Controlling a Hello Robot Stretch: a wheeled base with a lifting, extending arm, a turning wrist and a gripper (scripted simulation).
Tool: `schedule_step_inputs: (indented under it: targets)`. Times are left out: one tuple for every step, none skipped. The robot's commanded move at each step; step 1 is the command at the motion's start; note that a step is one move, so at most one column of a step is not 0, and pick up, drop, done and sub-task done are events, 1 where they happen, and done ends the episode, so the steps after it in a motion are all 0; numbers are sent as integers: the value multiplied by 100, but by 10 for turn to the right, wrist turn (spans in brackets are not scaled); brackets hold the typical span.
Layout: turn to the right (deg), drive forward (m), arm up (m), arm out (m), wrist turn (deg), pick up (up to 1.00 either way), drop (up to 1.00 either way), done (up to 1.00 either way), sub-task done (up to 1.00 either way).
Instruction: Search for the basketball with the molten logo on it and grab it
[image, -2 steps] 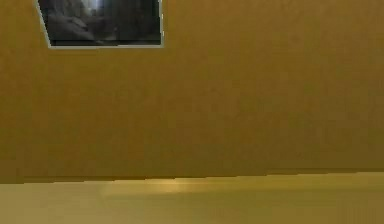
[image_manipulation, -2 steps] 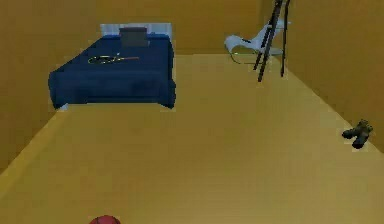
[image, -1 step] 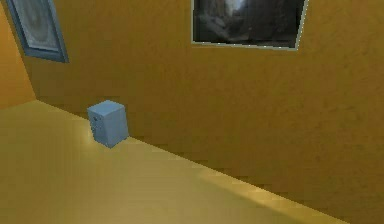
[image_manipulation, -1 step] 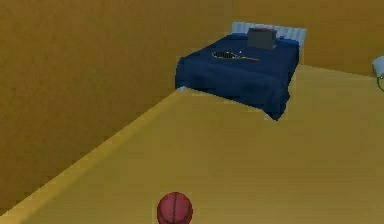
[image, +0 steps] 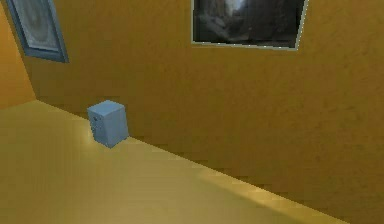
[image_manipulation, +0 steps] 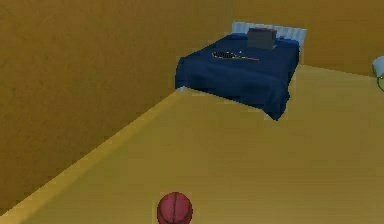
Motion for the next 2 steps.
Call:
schedule_step_inputs:
  targets:
    - [0,0,0,34,0,0,0,0,0]
    - [0,0,0,0,450,0,0,0,0]
